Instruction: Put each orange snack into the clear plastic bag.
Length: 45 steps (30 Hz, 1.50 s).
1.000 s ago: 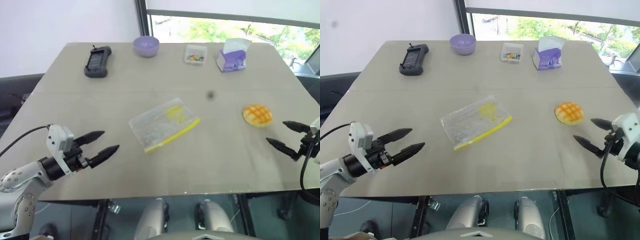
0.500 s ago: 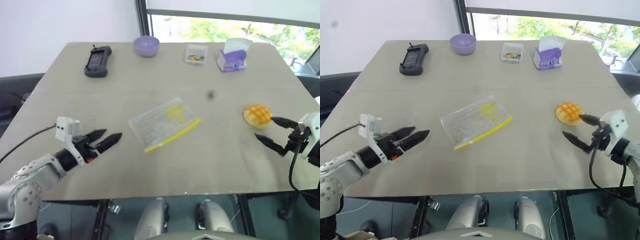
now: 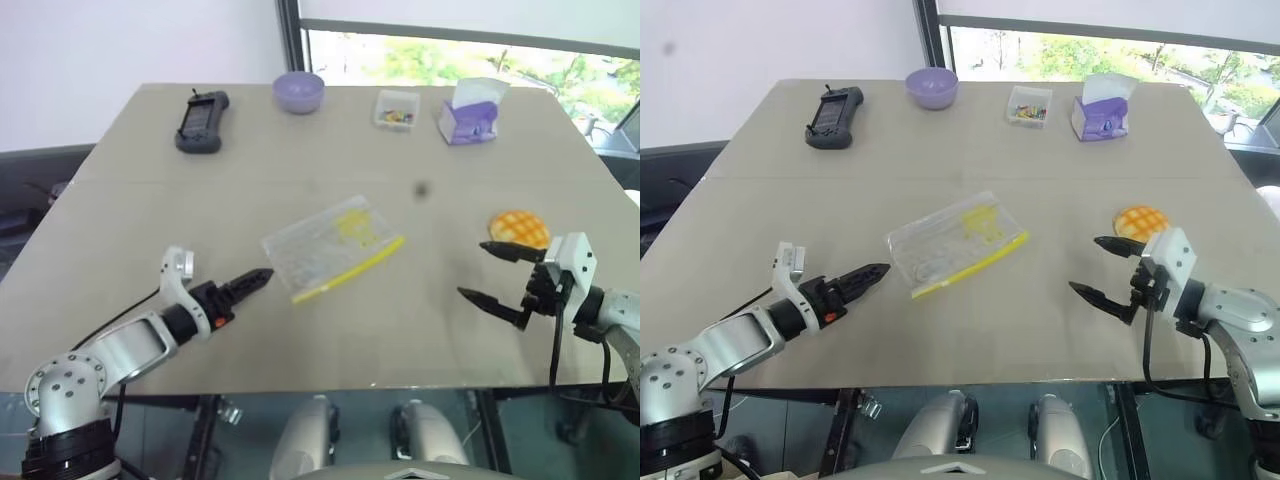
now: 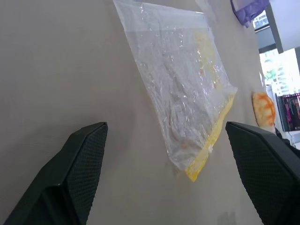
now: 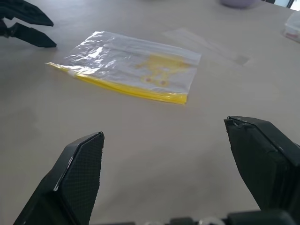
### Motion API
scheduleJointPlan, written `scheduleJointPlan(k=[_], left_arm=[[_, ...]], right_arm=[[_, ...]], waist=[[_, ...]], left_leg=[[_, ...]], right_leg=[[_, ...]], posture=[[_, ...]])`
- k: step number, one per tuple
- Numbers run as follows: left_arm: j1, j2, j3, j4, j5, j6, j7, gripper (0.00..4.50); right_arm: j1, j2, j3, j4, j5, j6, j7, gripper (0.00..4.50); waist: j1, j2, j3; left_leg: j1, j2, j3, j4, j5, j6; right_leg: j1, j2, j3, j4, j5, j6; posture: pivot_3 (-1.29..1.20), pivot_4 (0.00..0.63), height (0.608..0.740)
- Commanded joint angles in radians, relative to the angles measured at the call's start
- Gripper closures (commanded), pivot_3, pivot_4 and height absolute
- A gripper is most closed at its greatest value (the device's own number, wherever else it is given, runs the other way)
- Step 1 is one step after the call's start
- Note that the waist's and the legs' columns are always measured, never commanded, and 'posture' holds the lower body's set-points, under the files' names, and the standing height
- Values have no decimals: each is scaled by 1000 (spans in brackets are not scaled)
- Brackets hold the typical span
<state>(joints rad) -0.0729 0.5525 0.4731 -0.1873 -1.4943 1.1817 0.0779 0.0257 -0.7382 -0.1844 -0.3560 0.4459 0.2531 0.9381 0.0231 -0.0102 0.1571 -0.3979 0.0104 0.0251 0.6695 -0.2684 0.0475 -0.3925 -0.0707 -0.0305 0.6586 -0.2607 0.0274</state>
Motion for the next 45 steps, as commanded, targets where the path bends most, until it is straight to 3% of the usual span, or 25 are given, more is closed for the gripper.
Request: scheduleJointPlan(k=[1, 13, 16, 19, 20, 24, 34, 45], left_arm=[[-57, -37, -92, 49, 36, 7, 107, 224], [-268, -130, -188, 257, 5, 90, 314, 224], [-289, -142, -194, 329, -28, 138, 312, 968], [-292, -153, -182, 355, -46, 143, 316, 2237], [-292, -159, -177, 361, -53, 138, 317, 2842], [-304, -175, -152, 389, -77, 113, 312, 4444], [-330, -109, -86, 459, -37, 100, 84, 4444], [-376, -119, -67, 458, -31, 96, 63, 4444]], right_arm=[[10, 2, -13, -58, 6, 10, -27, 0], [87, 11, -23, -151, -3, 34, -101, 0], [102, 14, -25, -167, -5, 34, -116, 0], [113, 16, -28, -180, -9, 32, -129, 0], [117, 16, -28, -184, -11, 31, -133, 0], [122, 21, -13, -188, -42, 24, -161, 0], [34, 50, 112, -126, -211, -44, -217, 0], [-158, 102, 288, 70, -291, -124, -141, 0]], waist=[[5, 1, -1], [23, 4, -3], [26, 5, -4], [26, 5, -4], [27, 5, -4], [29, 4, -3], [22, 5, -3], [17, 1, 0]], left_leg=[[0, 0, 0, 0, 0, 0], [4, -2, -1, 1, 3, -1], [7, -4, -2, 1, 3, 0], [12, -4, -2, 1, 3, 0], [12, -4, -2, 1, 2, 0], [10, -4, -3, 1, 3, 0], [12, -4, -4, -1, 1, -4], [5, -4, -6, -1, 6, -6]], right_leg=[[0, 0, 0, 0, -1, -2], [6, 0, -2, 1, -1, -2], [9, -1, -3, 0, -1, -2], [15, -1, -4, -2, -2, -2], [15, -1, -4, -2, -2, -2], [15, -2, -4, -4, -2, -1], [14, -2, -5, -3, -2, -1], [8, -2, -7, -3, -2, -1]], posture=[[0, 150, 740], [0, 150, 740], [0, 150, 740], [0, 150, 740], [0, 150, 740], [0, 150, 740], [0, 150, 740], [0, 150, 740]])
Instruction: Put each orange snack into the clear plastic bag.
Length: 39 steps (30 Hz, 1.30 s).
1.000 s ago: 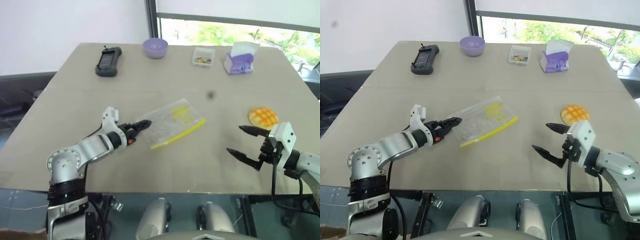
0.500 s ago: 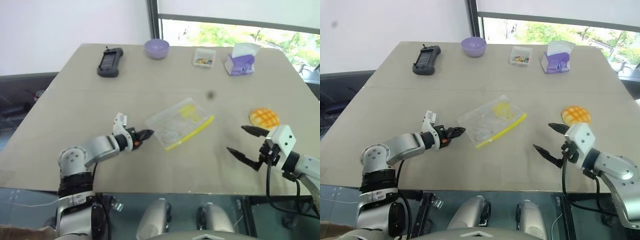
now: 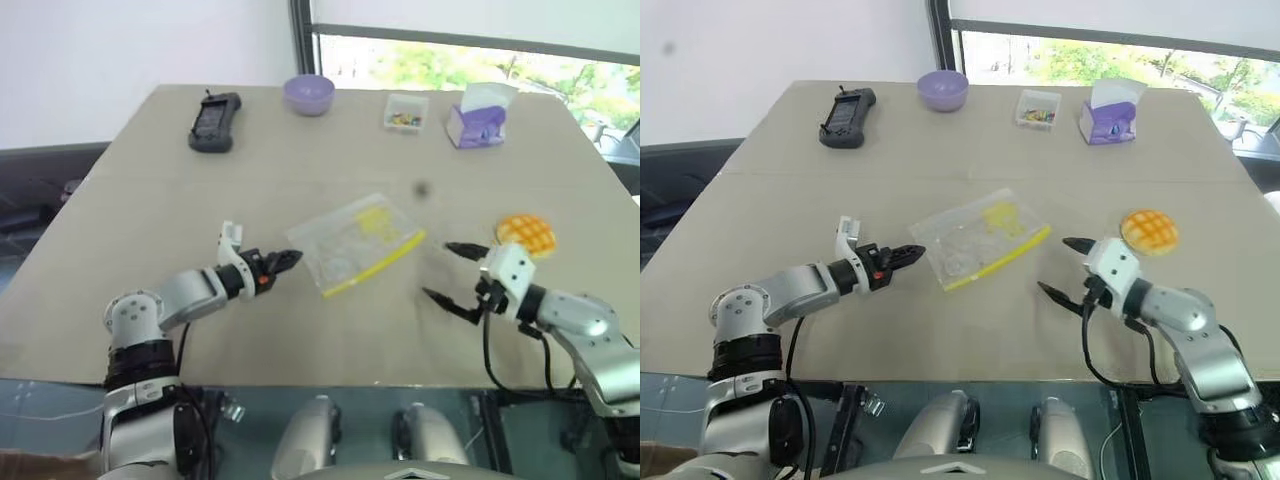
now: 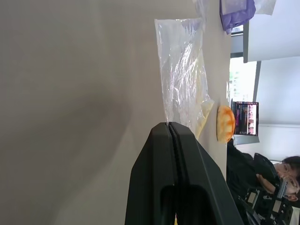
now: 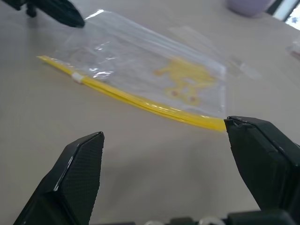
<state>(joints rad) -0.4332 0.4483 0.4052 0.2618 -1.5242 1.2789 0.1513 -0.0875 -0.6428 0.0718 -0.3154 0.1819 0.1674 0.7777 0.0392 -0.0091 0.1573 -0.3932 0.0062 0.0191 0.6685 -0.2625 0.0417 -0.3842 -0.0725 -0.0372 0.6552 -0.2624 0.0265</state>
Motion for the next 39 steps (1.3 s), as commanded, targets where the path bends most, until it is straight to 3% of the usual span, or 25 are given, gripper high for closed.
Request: scheduleJointPlan(k=[1, 8, 9, 12, 14, 24, 27, 31, 39], left_arm=[[-21, -19, 2, 8, -4, -2, -8, 4444], [-52, -29, -48, -61, 51, 10, 31, 4444], [-54, -31, -57, -67, 64, 10, 32, 3860], [-65, -46, -72, -79, 81, 8, 43, 2786], [-72, -57, -76, -76, 99, 3, 53, 1741], [-171, -200, -93, 22, 201, 7, 123, 1741], [-190, -241, -77, 58, 240, -3, 143, 2631], [-209, -259, -47, 60, 245, 8, 152, 4481], [-234, -264, 56, -27, 74, 46, 273, 4481]], right_arm=[[-61, 7, 45, 44, -35, -48, 28, 0], [-98, 54, 61, 139, -97, -151, -13, 0], [-97, 59, 60, 146, -95, -156, -12, 0], [-90, 66, 50, 159, -91, -168, -11, 0], [-83, 65, 40, 167, -91, -176, -15, 0], [-54, 56, 14, 145, -91, -166, -40, 0], [-41, 54, 6, 107, -98, -148, -54, 0], [-31, 49, 2, 72, -112, -133, -69, 0], [-22, 40, -7, 50, -124, -141, -80, 0]], waist=[[1, 0, 0], [-1, -3, 2], [-2, -3, 3], [-3, -4, 4], [-3, -4, 4], [1, -5, 4], [1, -5, 4], [1, -5, 4], [-6, -7, 6]], left_leg=[[-2, 0, 0, 0, 0, 0], [-7, 0, -1, 0, 0, 0], [-7, 0, -1, -1, 0, 0], [-7, 0, -1, -1, 0, 0], [-7, 0, -1, -2, 0, 0], [-6, -1, -1, -1, 0, -1], [-6, -1, -1, -1, 0, -1], [-6, -1, -1, -1, 0, -1], [-5, -1, -2, -1, 1, -2]], right_leg=[[-1, 0, 0, 0, 1, 2], [-5, 0, -2, -2, 2, 3], [-5, 0, -2, -2, 2, 3], [-5, 1, -1, -3, 2, 3], [-5, 0, -2, -3, 2, 3], [-3, 1, -2, -3, 2, 4], [-3, 1, -2, -3, 2, 5], [-3, 2, -2, -3, 2, 5], [-3, 2, -3, -2, 2, 6]], posture=[[0, 150, 740], [0, 150, 740], [0, 150, 740], [0, 150, 740], [0, 150, 740], [0, 150, 740], [0, 150, 740], [0, 150, 740], [0, 150, 740]])
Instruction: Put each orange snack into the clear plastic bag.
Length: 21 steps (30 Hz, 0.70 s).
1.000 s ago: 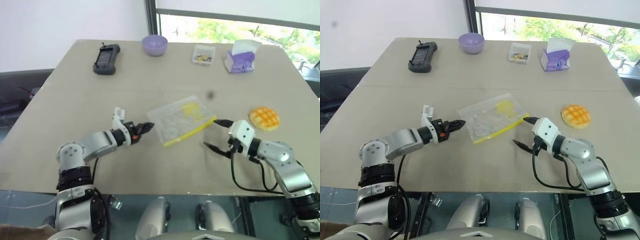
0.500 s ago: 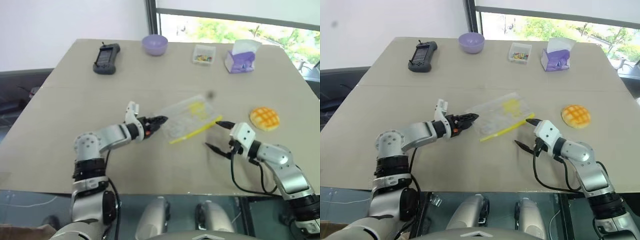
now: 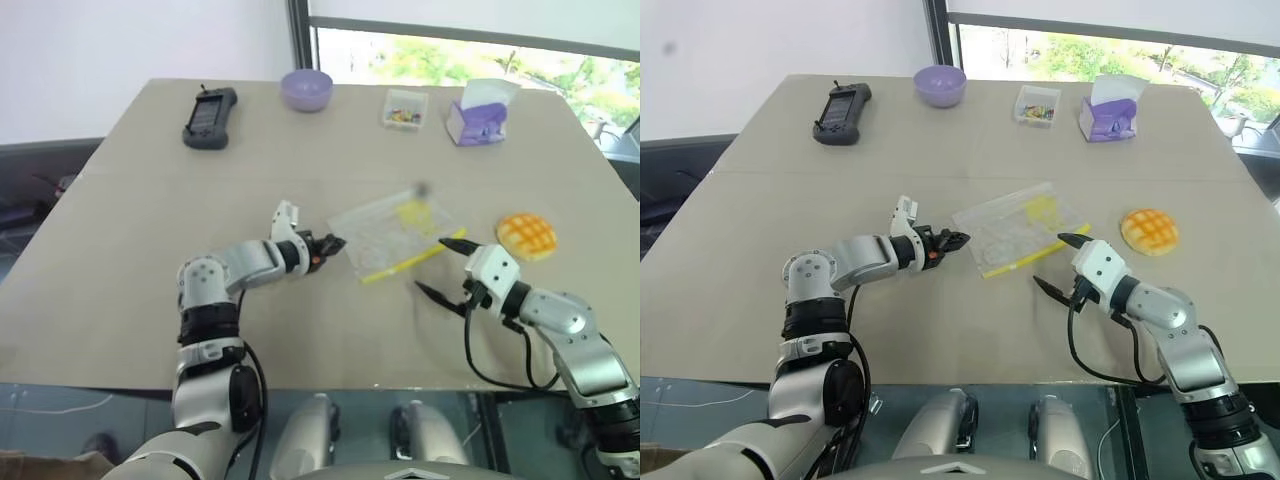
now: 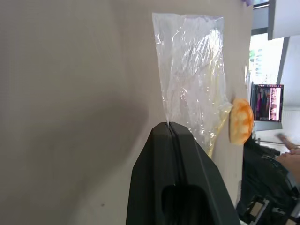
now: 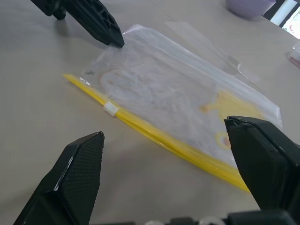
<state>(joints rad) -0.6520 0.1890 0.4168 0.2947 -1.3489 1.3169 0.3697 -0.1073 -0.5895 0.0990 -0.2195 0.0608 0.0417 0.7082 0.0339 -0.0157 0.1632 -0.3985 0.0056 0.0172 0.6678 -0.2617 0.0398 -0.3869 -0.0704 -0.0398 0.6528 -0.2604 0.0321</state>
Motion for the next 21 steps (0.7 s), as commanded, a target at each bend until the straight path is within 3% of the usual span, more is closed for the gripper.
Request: scheduleJointPlan(k=[1, 11, 21], left_arm=[[-17, -4, 55, -70, -132, -1, 79, 4481], [-43, 32, 13, -143, -503, -175, 374, 4481], [-52, 33, -51, -182, -623, -327, 478, 4481]], right_arm=[[-3, -17, -33, -45, -13, -29, -12, 0], [-72, -5, 60, 51, -218, -176, -87, 0], [-287, 192, 228, 287, -442, -160, -238, 0]], waist=[[-1, -1, 1], [1, -4, 4], [-16, -7, 7]], left_leg=[[0, 0, 0, 0, 0, 0], [0, 0, 0, 0, 1, -1], [0, 0, -1, 0, 3, -5]], right_leg=[[0, 0, 0, 0, 0, 0], [0, 0, 0, 0, 0, 0], [0, 1, -1, 1, 0, 0]], posture=[[0, 150, 740], [0, 150, 740], [0, 150, 740]])
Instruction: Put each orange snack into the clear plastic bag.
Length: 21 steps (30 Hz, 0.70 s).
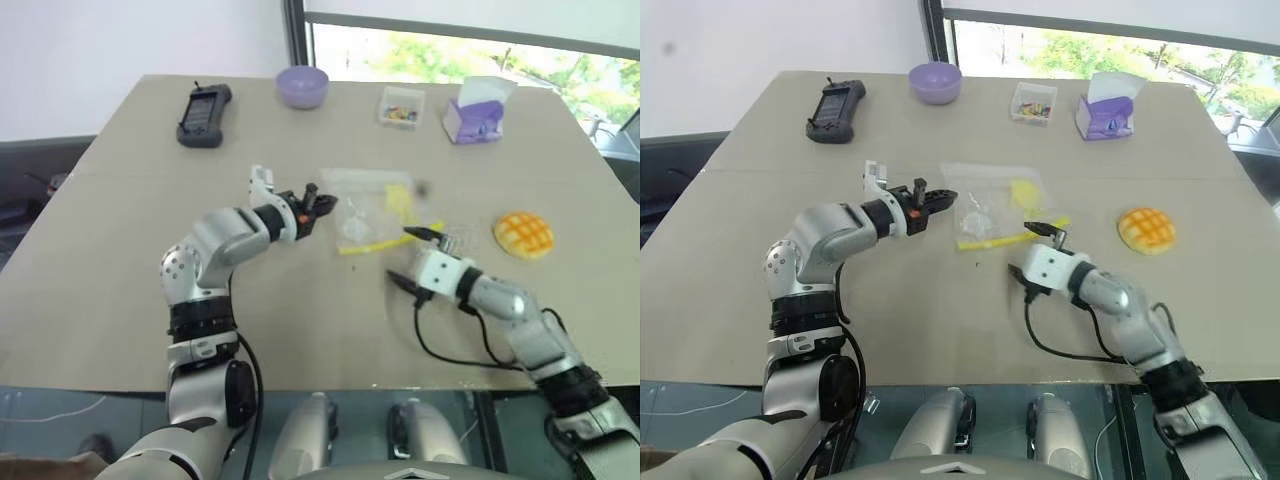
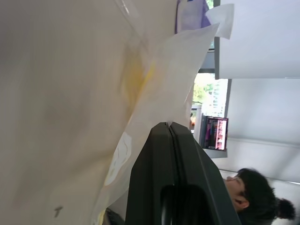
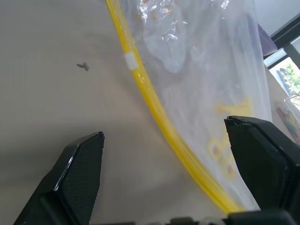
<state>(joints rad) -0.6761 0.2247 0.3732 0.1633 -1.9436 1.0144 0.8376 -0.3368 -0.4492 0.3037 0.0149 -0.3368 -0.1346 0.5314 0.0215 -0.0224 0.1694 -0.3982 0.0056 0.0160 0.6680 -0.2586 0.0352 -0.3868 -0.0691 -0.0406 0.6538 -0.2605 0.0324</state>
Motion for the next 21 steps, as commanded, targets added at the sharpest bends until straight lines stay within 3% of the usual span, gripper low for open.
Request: scheduleJointPlan(k=[1, 5, 7, 16, 21], left_arm=[[-29, -4, -7, -54, -29, -28, 15, 4481], [-29, -10, 1, -61, -29, -36, 23, 4481], [-25, -3, 7, -56, -29, -32, 17, 4500], [20, 62, 15, -38, -29, -25, -33, 4500], [69, 185, -51, -78, 22, 56, -156, 4500]], right_arm=[[-77, 76, 30, 76, -58, 30, -79, 0], [-143, 123, 46, 173, -139, 56, -173, 0], [-169, 139, 41, 222, -171, 83, -233, 525], [-206, 105, 27, 357, -210, 62, -352, 4426], [-251, 116, 12, 376, -171, 30, -352, 4426]], waist=[[-6, -1, 1], [-7, -2, 1], [-7, -2, 1], [-9, -2, 1], [-14, -1, 2]], left_leg=[[0, 0, 0, 0, 0, -1], [0, 0, -1, 0, 1, -1], [0, 0, -2, 0, 1, -2], [0, 0, -1, 0, 1, -2], [1, 0, -2, 0, 2, -3]], right_leg=[[0, 0, 0, 0, 0, 0], [0, 1, -1, 1, 0, 0], [0, 2, -1, 2, 0, 0], [0, 5, 0, 2, 0, 0], [0, 6, 0, 4, 0, 0]], posture=[[0, 150, 740], [0, 150, 740], [0, 150, 740], [0, 150, 740], [0, 150, 740]])
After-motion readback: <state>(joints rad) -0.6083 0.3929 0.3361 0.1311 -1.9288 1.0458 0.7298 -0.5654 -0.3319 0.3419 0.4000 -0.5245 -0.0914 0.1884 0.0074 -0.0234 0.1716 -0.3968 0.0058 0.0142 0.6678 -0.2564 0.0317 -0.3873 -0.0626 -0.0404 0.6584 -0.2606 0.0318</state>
